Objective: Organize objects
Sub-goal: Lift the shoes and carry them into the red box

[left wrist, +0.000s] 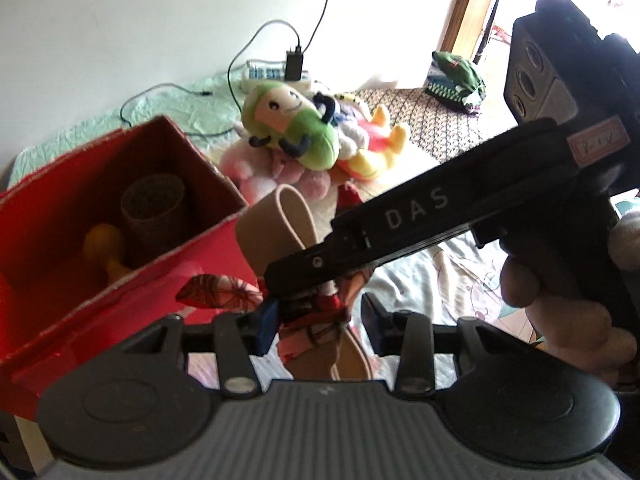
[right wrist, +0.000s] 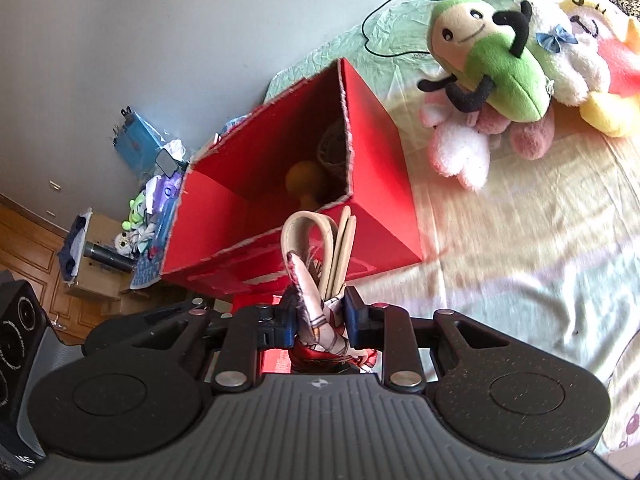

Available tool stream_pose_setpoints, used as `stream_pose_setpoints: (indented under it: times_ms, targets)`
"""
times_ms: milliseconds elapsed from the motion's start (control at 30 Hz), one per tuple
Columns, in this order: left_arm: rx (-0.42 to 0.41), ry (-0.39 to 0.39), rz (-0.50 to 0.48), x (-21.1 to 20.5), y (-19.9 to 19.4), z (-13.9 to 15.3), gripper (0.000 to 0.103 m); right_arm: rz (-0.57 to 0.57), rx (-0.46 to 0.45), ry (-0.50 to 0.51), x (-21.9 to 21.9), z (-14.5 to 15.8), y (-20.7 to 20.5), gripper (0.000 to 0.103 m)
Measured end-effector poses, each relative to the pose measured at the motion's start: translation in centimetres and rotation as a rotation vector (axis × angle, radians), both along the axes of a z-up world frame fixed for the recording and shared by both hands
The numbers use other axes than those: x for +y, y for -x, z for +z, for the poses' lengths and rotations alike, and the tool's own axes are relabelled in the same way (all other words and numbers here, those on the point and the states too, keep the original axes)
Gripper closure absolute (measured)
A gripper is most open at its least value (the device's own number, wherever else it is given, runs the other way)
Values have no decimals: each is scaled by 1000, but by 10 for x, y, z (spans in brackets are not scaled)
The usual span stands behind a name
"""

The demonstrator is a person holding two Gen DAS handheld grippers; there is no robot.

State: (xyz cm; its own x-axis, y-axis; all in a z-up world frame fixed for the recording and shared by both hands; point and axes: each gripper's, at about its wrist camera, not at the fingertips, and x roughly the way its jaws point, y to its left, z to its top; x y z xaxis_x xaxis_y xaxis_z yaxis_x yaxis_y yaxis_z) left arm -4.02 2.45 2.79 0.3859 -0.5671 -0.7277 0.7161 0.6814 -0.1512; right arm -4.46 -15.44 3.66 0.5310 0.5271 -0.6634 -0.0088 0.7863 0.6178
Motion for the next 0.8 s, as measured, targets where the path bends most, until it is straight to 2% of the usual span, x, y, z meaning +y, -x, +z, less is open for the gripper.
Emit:
stream_pose_setpoints:
  times_ms: [167,433,600,800]
  targets:
    - [-78,46,15,22,-1,28,62,13,-107,14,17,29,-9,77]
    - [-203,63,99,66,-32,61,62,70,-266,7,52,55,-61,77]
    - [-225,55,169,99,-64,64,62,111,-277,-61,72,51,-106,77]
    - [-149,36,239,118,-115,48,62,164,-234,-7,106,26,-143,77]
